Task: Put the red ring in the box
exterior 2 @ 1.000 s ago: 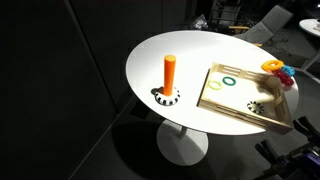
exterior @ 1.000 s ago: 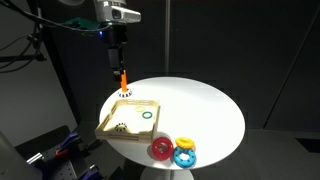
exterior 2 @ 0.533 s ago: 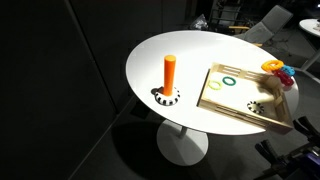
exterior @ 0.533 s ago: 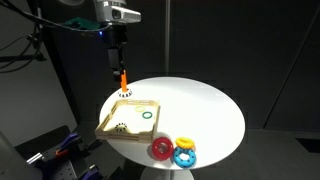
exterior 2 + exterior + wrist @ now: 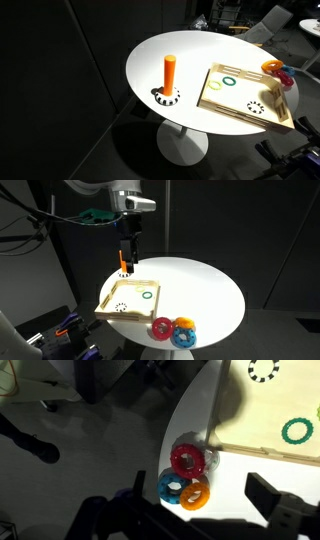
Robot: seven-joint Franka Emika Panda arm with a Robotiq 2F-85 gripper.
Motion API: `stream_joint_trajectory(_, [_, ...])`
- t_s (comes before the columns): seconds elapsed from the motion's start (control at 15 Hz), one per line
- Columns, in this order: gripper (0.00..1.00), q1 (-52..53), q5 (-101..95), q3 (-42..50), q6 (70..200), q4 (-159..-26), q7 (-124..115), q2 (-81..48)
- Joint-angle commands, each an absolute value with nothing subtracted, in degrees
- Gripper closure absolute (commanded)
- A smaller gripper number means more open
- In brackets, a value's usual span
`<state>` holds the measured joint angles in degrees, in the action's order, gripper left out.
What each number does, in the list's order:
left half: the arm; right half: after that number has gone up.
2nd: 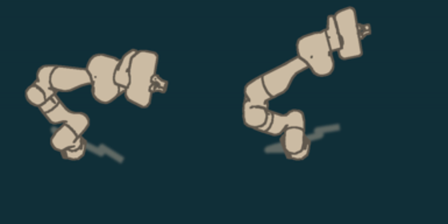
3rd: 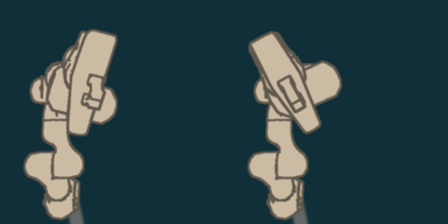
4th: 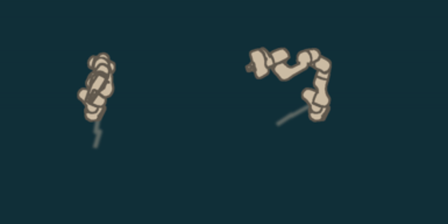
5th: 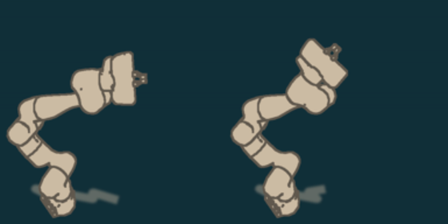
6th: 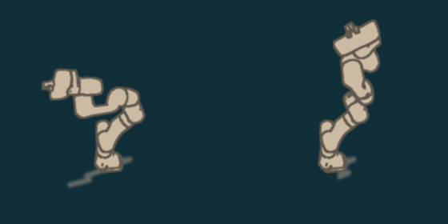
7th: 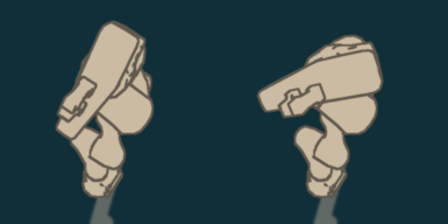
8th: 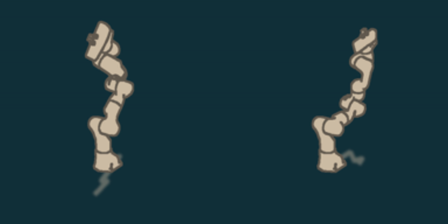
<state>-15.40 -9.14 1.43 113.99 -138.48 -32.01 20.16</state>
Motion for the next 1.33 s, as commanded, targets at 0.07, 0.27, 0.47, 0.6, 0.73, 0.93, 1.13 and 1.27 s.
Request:
stream_joint_trajectory(0.07, [0.00, -16.7, -11.3, 3.7, 118.1, -134.9, -36.6, 12.4])
stream_joint_trajectory(0.27, [0.00, -16.6, -12.5, 5.4, 122.5, -134.5, -39.5, 7.7])
stream_joint_trajectory(0.47, [0.00, -15.9, -11.5, 7.4, 126.8, -134.5, -40.3, 3.1])
stream_joint_trajectory(0.6, [0.00, -15.5, -10.1, 8.5, 129.7, -134.3, -40.2, 0.2])
stream_joint_trajectory(0.73, [0.00, -15.2, -9.2, 9.5, 133.0, -134.2, -40.1, -2.6])
stream_joint_trajectory(0.93, [0.00, -14.4, -9.1, 10.7, 137.5, -134.2, -40.8, -6.5])
stream_joint_trajectory(1.13, [0.00, -13.1, -9.5, 11.9, 141.4, -134.3, -42.5, -10.2])
stream_joint_trajectory(1.27, [0.00, -11.9, -9.5, 12.7, 143.5, -134.2, -43.8, -12.6])
